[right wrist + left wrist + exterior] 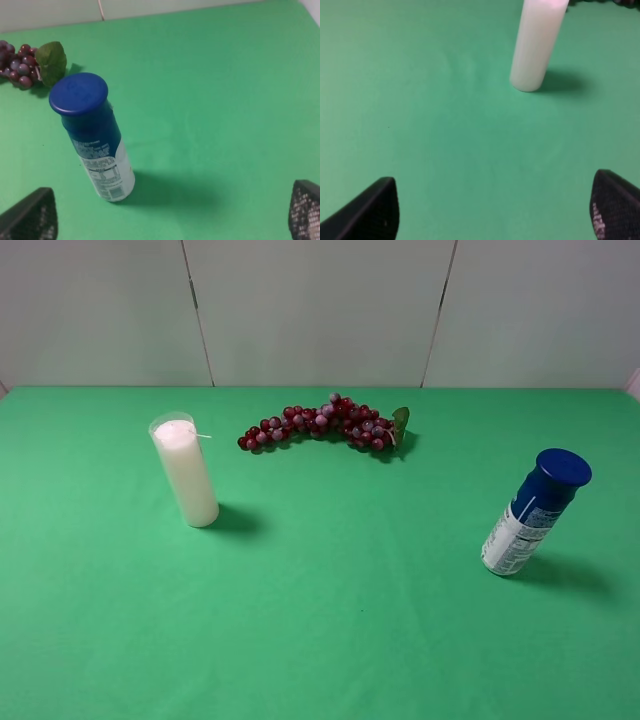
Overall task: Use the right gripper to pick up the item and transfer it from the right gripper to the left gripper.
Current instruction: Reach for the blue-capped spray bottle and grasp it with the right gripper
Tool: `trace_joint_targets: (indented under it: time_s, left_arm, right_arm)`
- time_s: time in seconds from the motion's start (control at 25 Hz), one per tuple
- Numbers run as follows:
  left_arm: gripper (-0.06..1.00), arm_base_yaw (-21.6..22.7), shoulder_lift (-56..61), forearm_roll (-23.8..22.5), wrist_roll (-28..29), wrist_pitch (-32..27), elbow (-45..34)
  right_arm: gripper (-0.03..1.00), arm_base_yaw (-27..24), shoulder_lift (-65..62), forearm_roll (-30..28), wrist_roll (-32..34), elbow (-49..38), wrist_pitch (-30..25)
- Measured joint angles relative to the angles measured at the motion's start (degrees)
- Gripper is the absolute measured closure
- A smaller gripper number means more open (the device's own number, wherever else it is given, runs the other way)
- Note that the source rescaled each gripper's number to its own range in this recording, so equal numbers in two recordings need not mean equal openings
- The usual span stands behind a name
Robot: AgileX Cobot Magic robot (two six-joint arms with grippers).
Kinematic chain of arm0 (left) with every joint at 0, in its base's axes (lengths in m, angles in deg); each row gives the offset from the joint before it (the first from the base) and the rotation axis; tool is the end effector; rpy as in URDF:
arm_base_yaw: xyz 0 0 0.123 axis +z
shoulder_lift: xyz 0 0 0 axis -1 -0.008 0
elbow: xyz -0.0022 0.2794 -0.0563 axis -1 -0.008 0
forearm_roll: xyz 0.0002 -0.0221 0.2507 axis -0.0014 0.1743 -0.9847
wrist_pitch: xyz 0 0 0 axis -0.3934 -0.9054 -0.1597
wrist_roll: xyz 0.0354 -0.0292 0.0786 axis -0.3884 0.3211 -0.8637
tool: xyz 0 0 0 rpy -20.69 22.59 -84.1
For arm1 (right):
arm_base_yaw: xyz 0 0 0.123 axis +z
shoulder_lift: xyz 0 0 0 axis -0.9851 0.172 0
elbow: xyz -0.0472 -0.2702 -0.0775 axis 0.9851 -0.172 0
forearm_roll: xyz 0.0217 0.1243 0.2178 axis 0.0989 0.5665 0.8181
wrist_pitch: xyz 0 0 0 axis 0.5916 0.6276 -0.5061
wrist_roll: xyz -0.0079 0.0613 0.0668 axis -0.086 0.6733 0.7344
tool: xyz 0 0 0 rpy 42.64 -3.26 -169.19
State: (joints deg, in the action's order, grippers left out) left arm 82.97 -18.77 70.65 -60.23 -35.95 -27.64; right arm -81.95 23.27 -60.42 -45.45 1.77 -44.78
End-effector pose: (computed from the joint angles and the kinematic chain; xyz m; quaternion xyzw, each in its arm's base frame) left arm -0.0057 -0.0052 0.2748 0.0609 0.8513 -0.0606 0.5177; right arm -0.0026 0.0018 0.2787 0.0218 0.8410 0.0074 0.5406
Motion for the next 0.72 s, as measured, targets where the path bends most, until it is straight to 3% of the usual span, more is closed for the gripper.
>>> trace_joint_targets:
  time_s: [0.72]
  left_arm:
    - [0.36, 0.0, 0.0, 0.0, 0.0, 0.0, 0.0]
  right_arm:
    - [-0.03, 0.0, 0.0, 0.0, 0.0, 0.0, 0.0]
